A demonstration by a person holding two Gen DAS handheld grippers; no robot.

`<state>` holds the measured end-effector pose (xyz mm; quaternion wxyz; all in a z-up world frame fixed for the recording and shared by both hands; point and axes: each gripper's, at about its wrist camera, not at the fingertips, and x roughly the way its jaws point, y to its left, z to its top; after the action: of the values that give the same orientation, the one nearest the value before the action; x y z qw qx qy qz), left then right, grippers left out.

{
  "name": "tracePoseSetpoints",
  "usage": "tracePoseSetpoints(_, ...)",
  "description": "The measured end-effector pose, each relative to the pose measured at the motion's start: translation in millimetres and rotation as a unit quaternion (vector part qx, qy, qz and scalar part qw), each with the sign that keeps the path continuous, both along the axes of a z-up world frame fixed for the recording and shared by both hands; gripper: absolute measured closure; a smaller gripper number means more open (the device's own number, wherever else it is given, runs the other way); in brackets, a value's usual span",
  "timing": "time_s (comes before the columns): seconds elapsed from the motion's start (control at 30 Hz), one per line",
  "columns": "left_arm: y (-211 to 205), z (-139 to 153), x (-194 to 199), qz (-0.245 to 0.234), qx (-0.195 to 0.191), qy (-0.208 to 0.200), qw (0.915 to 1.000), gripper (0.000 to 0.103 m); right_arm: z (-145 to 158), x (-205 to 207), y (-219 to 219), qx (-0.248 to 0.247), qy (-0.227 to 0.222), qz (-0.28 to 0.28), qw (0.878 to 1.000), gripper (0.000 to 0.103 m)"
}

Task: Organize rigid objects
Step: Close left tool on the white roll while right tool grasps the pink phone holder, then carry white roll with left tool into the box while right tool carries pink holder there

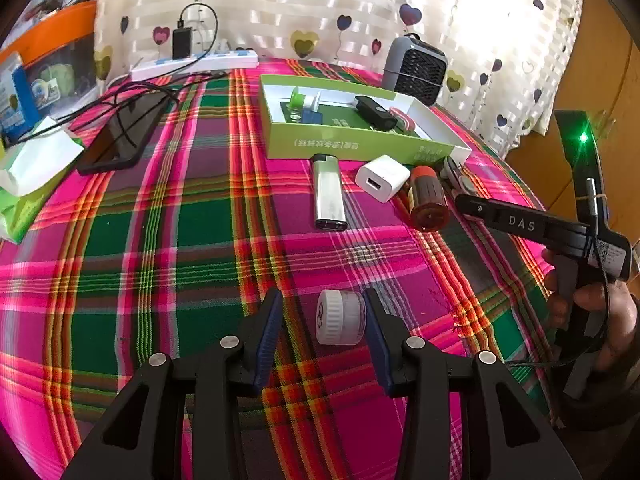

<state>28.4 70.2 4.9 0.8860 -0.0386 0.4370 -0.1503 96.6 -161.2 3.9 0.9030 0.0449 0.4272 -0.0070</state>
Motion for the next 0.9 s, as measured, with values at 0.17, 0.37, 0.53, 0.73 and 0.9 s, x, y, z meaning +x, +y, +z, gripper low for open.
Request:
tracePoseSetpoints(0.17, -0.3, 0.1, 0.2, 0.001, 0.002, -0.001, 1.0000, 0.064, -1.4, -1.0, 4.1, -0.019, -0.003, 0.008, 1.000, 0.048)
tracePoseSetpoints(0.37, 2.1, -0.1, 0.8, 0.009, 0.007, -0.001, 0.9999, 0.070, -0.8, -2.0, 2.6, -0.009, -0.007, 0.014, 1.000, 0.060)
tracePoseSetpoints(0.53, 2.1, -0.1, 0.7, 0.015, 0.011, -0.001, 0.9998, 0.075, -0.5, -2.9, 2.3, -0.008, -0.009, 0.016, 1.000, 0.075)
tracePoseSetpoints(0.73, 3.1, -0.4, -0.2, 0.021, 0.011, -0.001, 0.9997, 0.078, -0.1, -3.7, 2.8, -0.005, -0.010, 0.021, 1.000, 0.083)
tracePoseSetpoints(0.9, 4.0, -0.5, 0.0, 0.022, 0.013, -0.001, 0.9997, 0.080, 0.0, -4.1, 2.9, -0.002, -0.011, 0.025, 1.000, 0.085)
